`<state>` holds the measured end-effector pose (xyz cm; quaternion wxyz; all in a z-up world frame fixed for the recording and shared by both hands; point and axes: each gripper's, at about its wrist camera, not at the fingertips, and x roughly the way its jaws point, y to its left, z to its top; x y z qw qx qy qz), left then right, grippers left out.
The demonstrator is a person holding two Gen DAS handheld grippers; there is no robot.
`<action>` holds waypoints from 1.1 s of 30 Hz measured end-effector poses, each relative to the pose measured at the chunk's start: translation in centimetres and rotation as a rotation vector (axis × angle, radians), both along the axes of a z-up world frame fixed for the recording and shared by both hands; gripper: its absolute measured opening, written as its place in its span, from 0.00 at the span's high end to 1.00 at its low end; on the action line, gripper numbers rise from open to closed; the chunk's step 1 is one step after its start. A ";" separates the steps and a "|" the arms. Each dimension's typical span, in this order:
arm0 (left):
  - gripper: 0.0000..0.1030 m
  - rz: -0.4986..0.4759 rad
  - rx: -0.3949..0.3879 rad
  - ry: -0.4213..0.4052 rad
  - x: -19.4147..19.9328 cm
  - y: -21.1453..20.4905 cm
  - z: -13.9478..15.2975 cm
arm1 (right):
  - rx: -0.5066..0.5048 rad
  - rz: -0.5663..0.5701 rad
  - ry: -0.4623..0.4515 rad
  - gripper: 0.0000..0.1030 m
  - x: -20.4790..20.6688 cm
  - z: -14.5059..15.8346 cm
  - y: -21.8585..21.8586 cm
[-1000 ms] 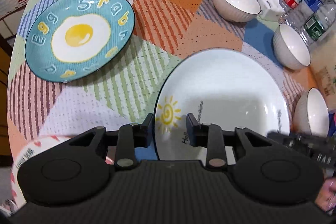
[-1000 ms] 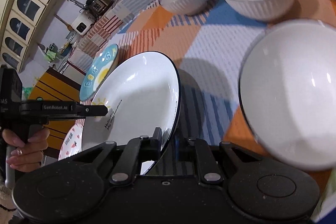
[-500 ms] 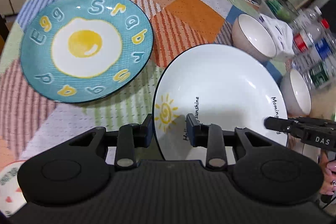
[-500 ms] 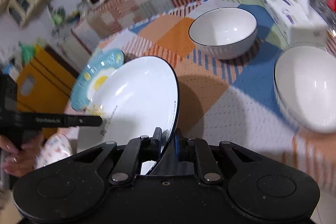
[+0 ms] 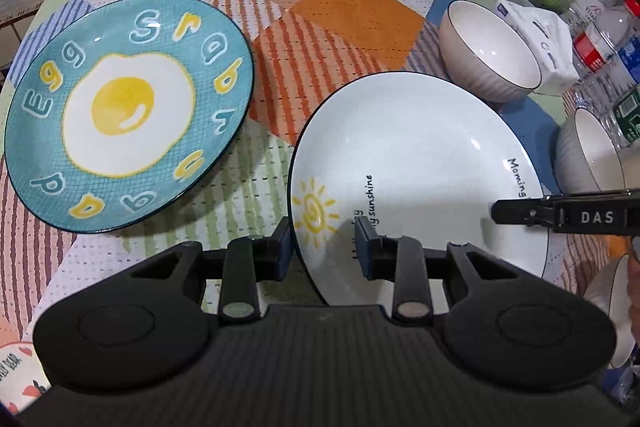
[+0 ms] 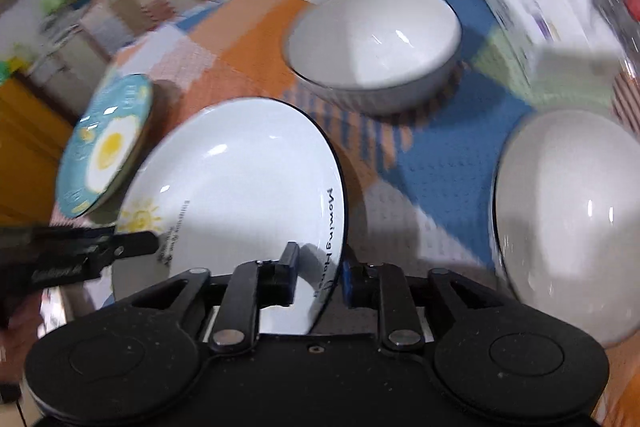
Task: Organize plates and bowls
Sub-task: 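Grip the white sun plate rim with the right gripper and slide it toward the bowls, then release the white plate and move the right gripper to the bunny plate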
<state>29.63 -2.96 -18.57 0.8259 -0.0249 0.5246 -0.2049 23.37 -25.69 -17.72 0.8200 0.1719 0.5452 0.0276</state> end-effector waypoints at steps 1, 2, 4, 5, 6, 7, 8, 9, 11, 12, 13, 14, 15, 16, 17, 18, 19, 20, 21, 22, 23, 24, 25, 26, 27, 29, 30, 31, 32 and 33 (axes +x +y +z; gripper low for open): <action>0.71 0.006 -0.004 0.005 0.0 0.1 0.0 | -0.002 -0.027 0.023 0.67 0.0 -0.1 0.3; 0.71 0.013 -0.004 0.011 0.0 0.2 0.0 | -0.023 -0.040 0.034 0.63 0.2 0.0 0.7; 0.71 0.017 -0.012 0.022 -0.2 0.5 0.3 | -0.082 -0.025 0.030 0.57 0.2 0.2 2.0; 0.71 0.008 -0.007 0.027 -0.6 0.6 0.6 | -0.124 -0.002 0.030 0.57 0.2 0.2 2.6; 0.71 0.003 -0.002 0.031 -1.0 0.7 0.9 | -0.172 0.016 0.020 0.57 0.1 0.4 3.2; 0.71 -0.003 0.007 0.032 -1.4 0.6 1.2 | -0.220 0.035 0.020 0.57 -0.2 0.7 3.9; 0.71 -0.017 0.023 0.029 -2.0 0.5 1.5 | -0.243 0.040 0.032 0.57 -0.6 0.9 4.3; 0.70 -0.023 0.030 0.022 -2.6 0.6 2.0 | -0.245 0.037 0.055 0.56 -0.9 1.2 4.6; 0.68 -0.035 0.025 0.023 -3.7 0.8 2.8 | -0.220 0.019 0.065 0.52 -1.9 2.5 4.8; 0.68 -0.037 0.020 0.017 -4.2 0.9 3.3 | -0.213 0.016 0.052 0.52 -2.4 3.2 4.8; 0.68 -0.038 0.020 0.010 -4.7 1.1 3.8 | -0.196 0.021 0.024 0.52 -3.1 4.1 4.9; 0.67 -0.040 0.028 0.004 -5.4 1.2 4.5 | -0.166 0.022 -0.008 0.51 -3.8 5.0 4.8; 0.66 -0.039 0.034 -0.005 -5.9 1.4 5.1 | -0.131 0.019 -0.032 0.51 -4.5 6.1 4.7; 0.63 -0.041 0.037 -0.012 -6.5 1.6 5.8 | -0.097 0.015 -0.052 0.51 -5.1 7.0 4.6; 0.61 -0.043 0.037 -0.017 -7.2 1.9 6.5 | -0.066 0.012 -0.071 0.51 -5.6 7.8 4.5; 0.60 -0.041 0.030 -0.020 -7.8 2.3 7.1 | -0.031 0.012 -0.095 0.50 -6.4 8.8 4.3; 0.60 -0.041 0.018 -0.019 -8.3 2.7 7.7 | -0.005 0.015 -0.116 0.50 -6.7 9.6 4.4; 0.60 -0.044 0.007 -0.015 -9.0 3.1 8.3 | 0.015 0.024 -0.133 0.49 -7.1 10.4 4.6; 0.60 -0.053 0.005 -0.013 -9.7 3.5 8.9 | 0.033 0.036 -0.150 0.48 -7.5 11.0 4.7; 0.60 -0.070 0.016 -0.016 -10.4 3.7 9.4 | 0.051 0.051 -0.168 0.47 -7.9 11.7 4.8; 0.60 -0.091 0.040 -0.032 -11.3 4.0 10.0 | 0.059 0.066 -0.180 0.44 -8.4 12.3 5.0; 0.60 -0.102 0.061 -0.055 -12.2 4.3 10.5 | 0.060 0.075 -0.190 0.43 -8.8 12.8 5.3; 0.60 -0.111 0.076 -0.062 -12.7 4.6 10.9 | 0.061 0.082 -0.200 0.43 -9.3 13.3 5.6; 0.60 -0.116 0.092 -0.056 -13.4 5.0 11.2 | 0.066 0.092 -0.208 0.43 -9.6 13.7 5.7; 0.60 -0.118 0.099 -0.055 -13.9 5.4 11.5 | 0.071 0.106 -0.213 0.43 -9.9 14.0 5.8; 0.60 -0.129 0.115 -0.065 -15.0 6.3 12.0 | 0.072 0.139 -0.224 0.42 -10.5 14.6 6.4; 0.60 -0.124 0.120 -0.065 -15.4 6.8 12.1 | 0.072 0.156 -0.230 0.42 -10.7 14.8 6.6; 0.60 -0.117 0.121 -0.062 -15.7 7.3 12.3 | 0.073 0.177 -0.239 0.42 -11.0 15.1 7.0; 0.60 -0.111 0.117 -0.055 -16.1 8.0 12.4 | 0.079 0.196 -0.248 0.41 -11.2 15.4 7.3; 0.60 -0.113 0.111 -0.046 -16.5 8.7 12.4 | 0.089 0.214 -0.257 0.39 -11.4 15.5 7.7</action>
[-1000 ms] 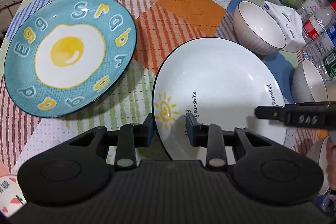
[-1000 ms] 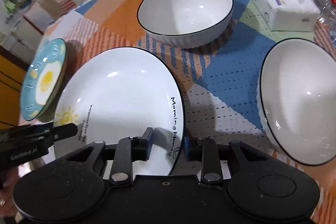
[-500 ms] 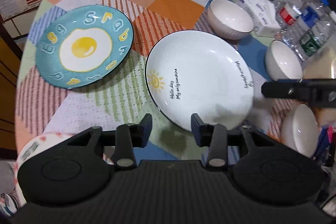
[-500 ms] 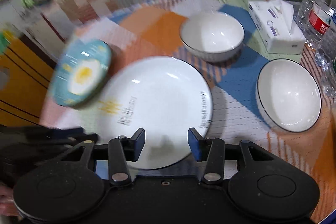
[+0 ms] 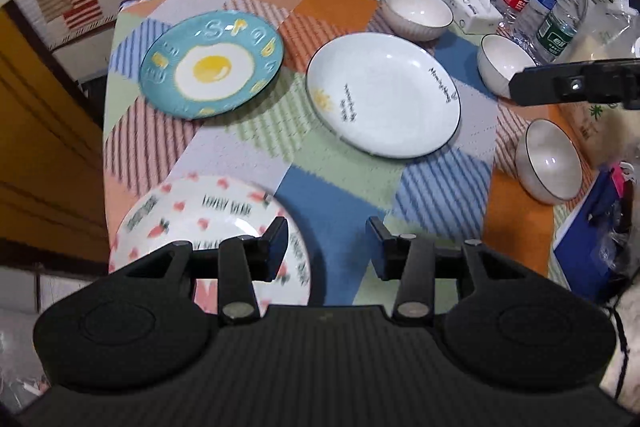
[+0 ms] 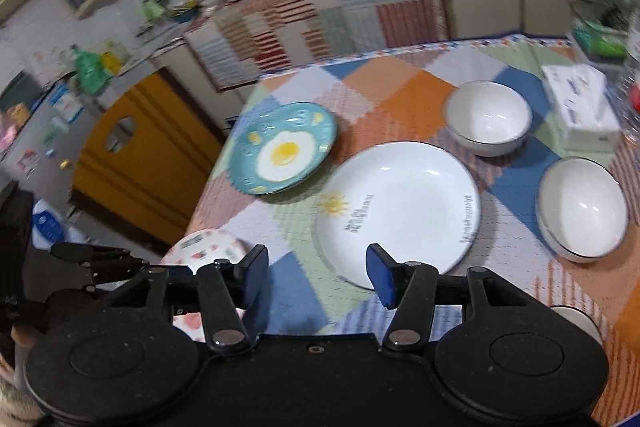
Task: Organize plates and bowls
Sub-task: 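Release the white plate and move the right gripper to the bunny plate, then grasp the pink-rimmed bunny plate rim with the right gripper and lift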
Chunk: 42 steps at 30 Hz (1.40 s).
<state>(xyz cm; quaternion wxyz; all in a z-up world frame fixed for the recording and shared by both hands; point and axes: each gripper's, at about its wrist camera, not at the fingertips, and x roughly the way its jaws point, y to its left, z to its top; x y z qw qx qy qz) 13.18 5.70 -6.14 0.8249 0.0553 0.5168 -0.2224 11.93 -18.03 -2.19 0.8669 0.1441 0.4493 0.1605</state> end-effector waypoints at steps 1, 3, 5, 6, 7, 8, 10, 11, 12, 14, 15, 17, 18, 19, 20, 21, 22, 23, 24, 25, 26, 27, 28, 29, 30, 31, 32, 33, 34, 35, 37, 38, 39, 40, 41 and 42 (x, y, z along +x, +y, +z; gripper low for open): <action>0.60 -0.003 -0.005 0.006 -0.3 0.5 0.0 | 0.019 0.019 -0.013 0.38 -0.2 0.1 0.4; 0.60 0.018 -0.002 0.000 -1.0 2.1 0.1 | 0.080 0.062 -0.034 0.37 -0.8 0.3 1.1; 0.60 0.042 0.010 -0.023 -1.6 3.5 -0.1 | 0.136 0.094 -0.039 0.37 -1.2 -0.1 2.3; 0.60 0.052 0.011 -0.022 -1.8 4.4 -0.5 | 0.149 0.109 -0.042 0.37 -1.4 -0.3 3.1; 0.62 0.060 0.013 -0.022 -2.0 4.9 -0.9 | 0.160 0.126 -0.046 0.37 -1.4 -0.6 3.8; 0.62 0.057 0.003 -0.038 -2.4 5.7 -1.3 | 0.172 0.143 -0.051 0.36 -1.3 -1.1 4.7; 0.62 0.054 -0.025 -0.049 -3.3 6.9 -1.9 | 0.216 0.155 -0.054 0.36 -1.2 -2.4 6.1; 0.62 0.079 -0.014 -0.051 -3.8 7.6 -2.4 | 0.254 0.150 -0.047 0.36 -1.0 -3.4 6.6; 0.61 0.086 -0.003 -0.061 -4.1 7.8 -2.6 | 0.288 0.148 -0.033 0.36 -0.9 -4.3 7.2; 0.60 0.094 0.017 -0.092 -4.8 8.7 -3.4 | 0.323 0.155 -0.007 0.36 -0.8 -6.2 8.8; 0.59 0.109 0.023 -0.097 -4.9 9.1 -3.8 | 0.326 0.155 -0.026 0.36 -0.9 -6.9 9.2; 0.50 0.160 0.044 -0.097 -4.8 10.2 -4.9 | 0.301 0.157 -0.102 0.36 -1.1 -8.0 10.3; 0.42 0.189 0.066 -0.114 -4.7 10.6 -5.4 | 0.268 0.152 -0.136 0.36 -1.0 -8.5 10.7; 0.37 0.212 0.085 -0.134 -4.7 11.2 -5.8 | 0.212 0.128 -0.173 0.36 -0.8 -9.0 11.1; 0.36 0.230 0.084 -0.138 -4.6 11.6 -6.2 | 0.171 0.105 -0.199 0.36 -0.7 -9.3 11.1; 0.34 0.248 0.068 -0.125 -4.4 12.2 -6.7 | 0.143 0.083 -0.216 0.36 -0.4 -9.9 11.2; 0.34 0.260 0.054 -0.110 -4.3 12.7 -7.1 | 0.133 0.078 -0.219 0.36 0.0 -10.4 11.0; 0.34 0.274 0.035 -0.095 -4.0 13.2 -7.5 | 0.124 0.078 -0.209 0.36 0.3 -10.8 11.1; 0.34 0.281 0.025 -0.090 -3.9 13.6 -7.9 | 0.130 0.074 -0.191 0.36 0.7 -11.4 11.2; 0.34 0.283 0.026 -0.089 -3.8 13.9 -8.3 | 0.147 0.078 -0.172 0.36 0.9 -11.9 11.2; 0.34 0.280 0.029 -0.090 -3.7 14.1 -8.7 | 0.158 0.081 -0.155 0.36 1.1 -12.4 11.2; 0.34 0.278 0.026 -0.085 -3.5 14.3 -9.1 | 0.164 0.083 -0.140 0.36 1.2 -13.0 11.3; 0.34 0.285 0.023 -0.070 -3.2 14.5 -9.5 | 0.164 0.085 -0.122 0.36 1.3 -13.6 11.5; 0.34 0.288 0.013 -0.056 -3.0 14.7 -9.8 | 0.167 0.087 -0.109 0.36 1.2 -14.1 11.7; 0.34 0.290 0.001 -0.050 -2.9 14.7 -10.2 | 0.179 0.094 -0.093 0.36 1.2 -14.6 12.0; 0.35 0.296 -0.012 -0.046 -2.8 14.9 -10.5 | 0.194 0.102 -0.071 0.37 1.1 -15.0 12.1; 0.36 0.301 -0.015 -0.047 -2.7 15.1 -10.8 | 0.200 0.104 -0.057 0.40 1.0 -15.5 12.4; 0.38 0.307 -0.013 -0.046 -2.6 15.1 -11.0 | 0.198 0.110 -0.047 0.45 0.8 -15.9 12.6; 0.43 0.311 -0.010 -0.038 -2.5 15.2 -11.3 | 0.193 0.118 -0.043 0.48 0.7 -16.1 12.8; 0.47 0.313 -0.001 -0.029 -2.4 15.2 -11.5 | 0.191 0.124 -0.039 0.53 0.7 -16.3 13.0; 0.62 0.322 0.015 -0.008 -2.3 15.4 -11.8 | 0.199 0.135 -0.020 0.59 0.8 -16.6 13.0; 0.66 0.329 0.012 0.008 -2.3 15.5 -12.0 | 0.200 0.136 -0.013 0.63 0.9 -16.7 13.0; 0.72 0.337 0.006 0.022 -2.3 15.7 -12.2 | 0.204 0.137 -0.006 0.68 1.0 -16.8 12.8; 0.74 0.347 -0.001 0.033 -2.3 15.9 -12.5 | 0.215 0.134 0.004 0.71 1.1 -17.0 12.5; 0.74 0.358 -0.015 0.032 -2.4 16.0 -12.6 | 0.219 0.128 0.014 0.79 1.3 -17.1 12.3; 0.74 0.364 -0.020 0.033 -2.4 16.0 -12.7 | 0.221 0.123 0.027 0.86 1.4 -17.3 12.1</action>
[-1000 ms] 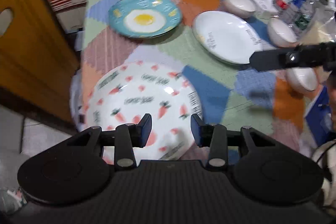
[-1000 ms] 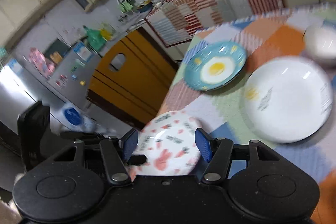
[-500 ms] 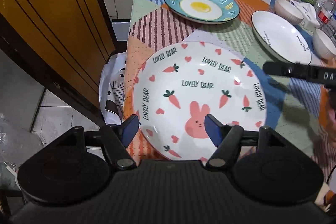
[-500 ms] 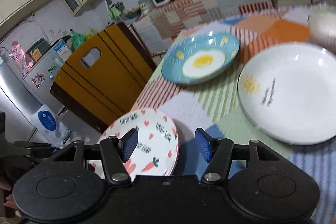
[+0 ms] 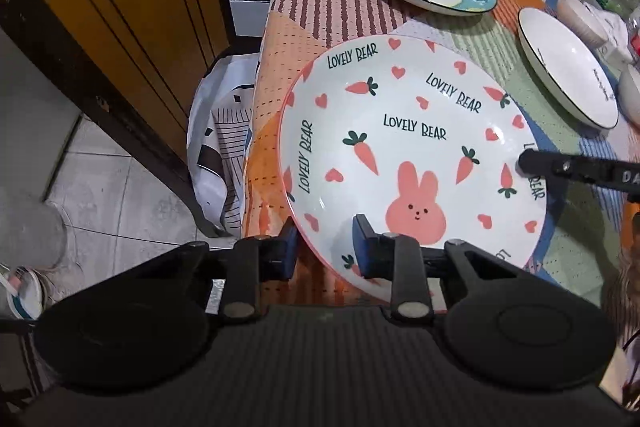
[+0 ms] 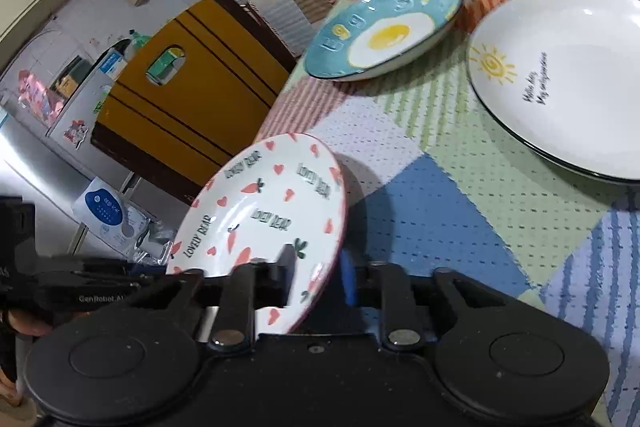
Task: Organize plates and bowls
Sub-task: 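Grasp the pink-rimmed bunny plate rim with the right gripper and lift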
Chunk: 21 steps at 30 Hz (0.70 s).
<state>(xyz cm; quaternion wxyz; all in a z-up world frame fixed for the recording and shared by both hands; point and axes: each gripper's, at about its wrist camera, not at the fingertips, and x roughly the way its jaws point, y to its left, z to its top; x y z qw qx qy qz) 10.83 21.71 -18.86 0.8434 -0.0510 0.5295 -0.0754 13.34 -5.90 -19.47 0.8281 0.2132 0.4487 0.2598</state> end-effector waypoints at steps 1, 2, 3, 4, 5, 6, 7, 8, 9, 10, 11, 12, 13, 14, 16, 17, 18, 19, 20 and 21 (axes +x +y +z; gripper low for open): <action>0.74 0.005 -0.002 0.002 0.0 0.0 0.0 | 0.000 -0.002 0.018 0.87 0.2 -0.2 -0.1; 0.74 0.010 -0.003 0.006 0.1 0.0 -0.1 | 0.002 0.000 0.032 0.87 0.3 -0.4 -0.1; 0.74 0.014 -0.007 0.010 0.2 0.1 -0.1 | 0.006 -0.001 0.035 0.87 0.3 -0.4 -0.1; 0.74 0.020 -0.017 0.018 0.3 0.2 -0.2 | 0.001 0.002 0.033 0.87 0.3 -0.4 0.0; 0.74 0.021 -0.024 0.024 0.3 0.3 -0.2 | -0.006 0.008 0.033 0.87 0.3 -0.4 0.0; 0.74 0.020 -0.028 0.027 0.4 0.3 -0.2 | -0.010 0.012 0.036 0.87 0.4 -0.3 0.1; 0.74 0.020 -0.027 0.028 0.4 0.3 -0.2 | -0.009 0.014 0.041 0.87 0.5 -0.3 0.1; 0.74 0.017 -0.020 0.024 0.4 0.2 -0.2 | -0.004 0.015 0.049 0.84 0.6 -0.4 0.0; 0.74 0.009 -0.006 0.019 0.4 0.1 -0.2 | 0.006 0.013 0.061 0.82 0.8 -0.6 0.0; 0.74 0.001 0.008 0.015 0.3 -0.2 -0.1 | 0.014 0.010 0.073 0.81 1.0 -0.9 0.0; 0.73 -0.009 0.016 0.013 0.2 -0.3 -0.1 | 0.023 0.014 0.085 0.81 1.1 -1.2 0.1; 0.73 -0.015 0.012 0.011 0.0 -0.4 0.0 | 0.028 0.027 0.093 0.77 1.2 -1.5 0.4; 0.73 -0.021 -0.004 0.015 -0.1 -0.4 0.0 | 0.038 0.053 0.086 0.71 1.1 -1.7 0.8; 0.73 -0.026 -0.025 0.021 -0.3 -0.4 0.0 | 0.046 0.060 0.069 0.67 0.9 -1.6 0.9; 0.73 -0.040 -0.036 0.013 -0.7 -0.7 0.1 | 0.024 0.054 0.047 0.70 0.7 -1.3 1.0; 0.73 -0.047 -0.032 0.002 -1.0 -1.0 0.2 | 0.002 0.053 0.031 0.81 0.6 -1.2 0.9; 0.73 -0.051 -0.029 -0.006 -1.2 -1.3 0.3 | -0.031 0.050 0.015 0.83 0.5 -1.1 0.9; 0.73 -0.057 -0.023 -0.017 -1.4 -1.6 0.5 | -0.037 0.053 0.009 0.83 0.5 -1.1 0.6; 0.73 -0.066 -0.010 -0.031 -1.6 -2.0 0.7 | -0.031 0.052 0.014 0.83 0.5 -1.1 0.3; 0.73 -0.072 0.004 -0.046 -1.8 -2.4 0.9 | -0.035 0.053 0.010 0.83 0.4 -0.9 0.2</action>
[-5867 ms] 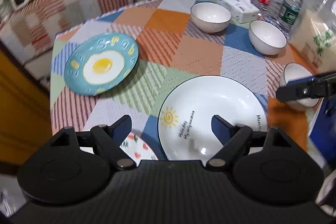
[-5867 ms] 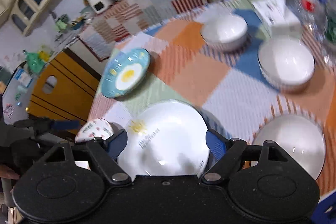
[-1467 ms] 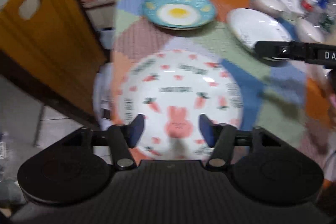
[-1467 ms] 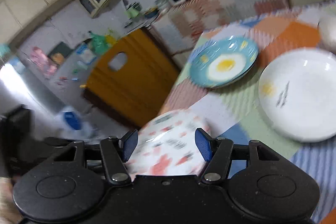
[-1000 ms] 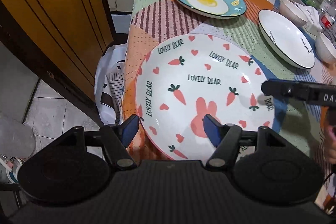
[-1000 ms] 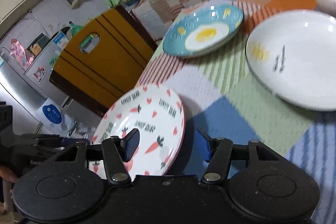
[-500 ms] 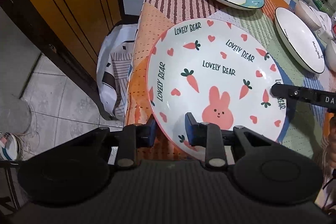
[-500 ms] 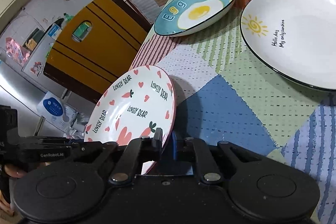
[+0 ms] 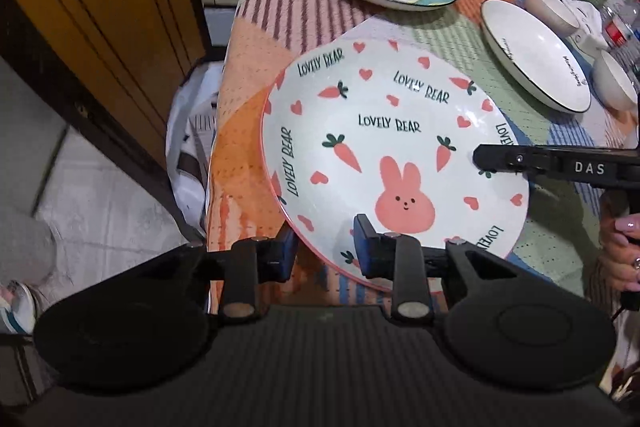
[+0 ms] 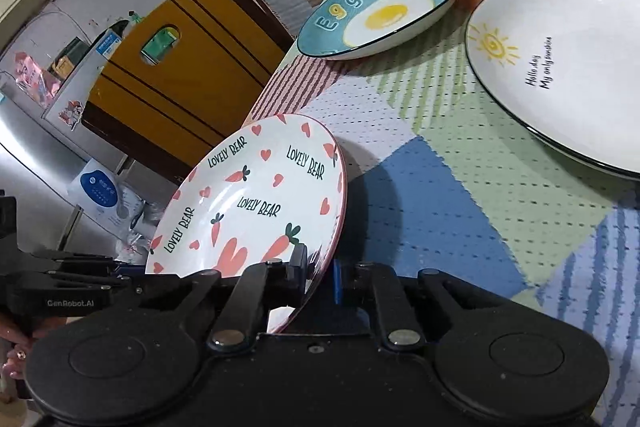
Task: Organize plates and bowls
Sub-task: 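Grasp the pink-rimmed bunny plate rim with the right gripper and lift, then lower the bunny plate onto the white sun plate and open the right gripper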
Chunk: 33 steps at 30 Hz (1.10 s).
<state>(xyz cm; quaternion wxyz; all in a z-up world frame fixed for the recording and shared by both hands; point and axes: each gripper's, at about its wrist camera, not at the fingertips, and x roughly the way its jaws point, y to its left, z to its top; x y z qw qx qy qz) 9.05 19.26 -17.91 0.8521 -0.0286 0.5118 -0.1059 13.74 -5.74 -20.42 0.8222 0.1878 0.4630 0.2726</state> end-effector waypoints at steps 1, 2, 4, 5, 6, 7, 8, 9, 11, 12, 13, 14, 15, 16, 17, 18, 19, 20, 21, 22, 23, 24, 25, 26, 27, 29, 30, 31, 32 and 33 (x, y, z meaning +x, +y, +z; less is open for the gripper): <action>0.73 -0.006 0.007 -0.009 -0.1 -0.3 0.2 | -0.008 0.005 -0.007 0.83 -0.1 0.2 -0.1; 0.73 -0.013 0.011 -0.017 -0.2 -0.6 0.5 | -0.013 0.010 -0.012 0.83 -0.3 0.4 -0.2; 0.73 -0.026 0.017 -0.031 -0.4 -1.2 1.2 | -0.010 0.004 -0.016 0.82 -0.7 0.7 -0.6; 0.73 -0.030 0.018 -0.038 -0.5 -1.5 1.6 | -0.006 0.001 -0.022 0.82 -1.0 0.9 -1.1; 0.73 -0.033 0.017 -0.041 -0.5 -1.7 2.0 | -0.006 -0.002 -0.030 0.82 -1.3 1.3 -1.4; 0.73 -0.038 0.014 -0.041 -0.5 -2.0 2.4 | -0.006 -0.006 -0.037 0.82 -1.6 1.6 -1.7; 0.73 -0.041 0.009 -0.039 -0.5 -2.3 2.9 | -0.007 -0.006 -0.044 0.82 -1.8 2.0 -2.0; 0.73 -0.047 0.006 -0.035 -0.5 -2.6 3.4 | -0.010 -0.008 -0.052 0.82 -2.0 2.4 -2.3; 0.73 -0.051 -0.005 -0.050 -0.6 -3.4 4.7 | -0.007 -0.020 -0.058 0.82 -2.5 3.4 -3.0; 0.73 -0.067 0.004 -0.072 -0.8 -4.0 5.4 | -0.007 -0.027 -0.058 0.81 -2.7 3.9 -3.5; 0.73 -0.083 0.012 -0.086 -1.0 -4.5 6.0 | -0.009 -0.035 -0.056 0.81 -3.1 4.6 -4.0; 0.73 -0.091 0.010 -0.096 -1.2 -5.1 6.6 | -0.015 -0.039 -0.063 0.81 -3.6 5.2 -4.4; 0.73 -0.099 0.003 -0.096 -1.2 -5.5 7.1 | -0.020 -0.045 -0.073 0.80 -4.2 5.9 -5.0; 0.73 -0.107 -0.008 -0.099 -1.2 -6.0 7.7 | -0.020 -0.051 -0.080 0.80 -4.7 6.4 -5.5; 0.73 -0.115 -0.019 -0.110 -1.2 -6.6 8.2 | -0.024 -0.060 -0.091 0.80 -5.0 6.9 -6.1; 0.73 -0.125 -0.020 -0.119 -1.1 -7.0 8.6 | -0.030 -0.071 -0.105 0.80 -5.3 7.5 -6.6; 0.73 -0.138 -0.017 -0.131 -1.0 -7.6 9.0 | -0.036 -0.083 -0.119 0.80 -5.5 8.1 -7.2; 0.73 -0.147 -0.017 -0.139 -0.8 -8.2 9.4 | -0.037 -0.095 -0.132 0.80 -5.6 8.6 -7.7; 0.73 -0.151 -0.014 -0.134 -0.5 -8.9 9.8 | -0.036 -0.105 -0.143 0.80 -5.7 9.2 -8.3; 0.73 -0.154 -0.007 -0.128 -0.2 -9.5 10.0 | -0.034 -0.117 -0.153 0.80 -5.6 9.6 -8.7; 0.73 -0.164 -0.005 -0.138 0.2 -10.1 10.4 | -0.036 -0.129 -0.163 0.80 -5.4 10.2 -9.3; 0.73 -0.183 0.000 -0.154 0.5 -10.8 10.7 | -0.042 -0.131 -0.173 0.80 -5.2 10.6 -9.7; 0.73 -0.192 0.001 -0.160 0.9 -11.4 11.0 | -0.061 -0.128 -0.181 0.80 -4.9 11.1 -10.1; 0.73 -0.197 -0.004 -0.157 1.4 -11.8 11.2 | -0.076 -0.126 -0.184 0.80 -4.6 11.3 -10.5; 0.73 -0.207 -0.009 -0.154 1.9 -12.3 11.3 | -0.079 -0.126 -0.186 0.80 -4.2 11.6 -11.1; 0.73 -0.221 -0.024 -0.140 3.0 -13.1 11.3 | -0.089 -0.126 -0.196 0.80 -3.4 12.0 -12.2; 0.73 -0.230 -0.033 -0.129 3.6 -13.4 11.1 | -0.097 -0.132 -0.201 0.80 -3.0 12.2 -12.7; 0.73 -0.230 -0.049 -0.116 4.1 -13.4 11.0 | -0.108 -0.131 -0.206 0.80 -2.9 12.3 -13.0; 0.73 -0.234 -0.048 -0.112 4.6 -13.6 10.8 | -0.119 -0.130 -0.211 0.80 -2.5 12.3 -13.2; 0.73 -0.238 -0.041 -0.115 4.8 -13.9 10.6 | -0.121 -0.134 -0.209 0.80 -2.3 12.3 -13.4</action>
